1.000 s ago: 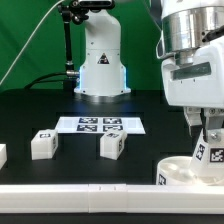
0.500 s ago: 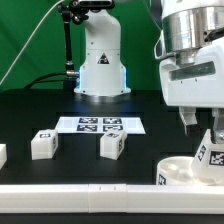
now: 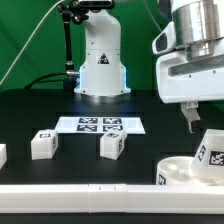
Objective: Assemble stool
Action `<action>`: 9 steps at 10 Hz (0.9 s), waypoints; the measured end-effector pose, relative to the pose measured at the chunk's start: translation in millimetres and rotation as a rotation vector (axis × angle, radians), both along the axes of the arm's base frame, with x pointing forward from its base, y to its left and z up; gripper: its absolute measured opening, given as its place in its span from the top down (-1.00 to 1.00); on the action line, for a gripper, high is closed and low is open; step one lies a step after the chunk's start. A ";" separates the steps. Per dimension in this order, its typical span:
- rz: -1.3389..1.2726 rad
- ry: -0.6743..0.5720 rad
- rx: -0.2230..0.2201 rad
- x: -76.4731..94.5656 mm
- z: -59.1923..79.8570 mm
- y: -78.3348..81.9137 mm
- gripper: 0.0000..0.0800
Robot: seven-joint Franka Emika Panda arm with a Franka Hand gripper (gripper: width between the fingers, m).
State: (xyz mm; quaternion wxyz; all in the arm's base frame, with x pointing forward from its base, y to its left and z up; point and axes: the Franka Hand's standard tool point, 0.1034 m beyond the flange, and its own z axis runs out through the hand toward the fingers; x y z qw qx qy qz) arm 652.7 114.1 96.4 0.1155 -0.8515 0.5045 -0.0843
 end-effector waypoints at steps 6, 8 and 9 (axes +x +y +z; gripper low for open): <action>0.555 -0.061 -0.167 2.2 2.3 4.8 -0.62; 0.796 -0.080 -0.234 0.6 1.3 12.3 -0.62; 0.839 -0.083 -0.245 -0.4 1.2 17.9 -0.62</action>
Offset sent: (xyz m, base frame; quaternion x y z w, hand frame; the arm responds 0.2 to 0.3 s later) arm 0.0045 0.0093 0.0093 -0.0369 0.0000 -0.2312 0.9722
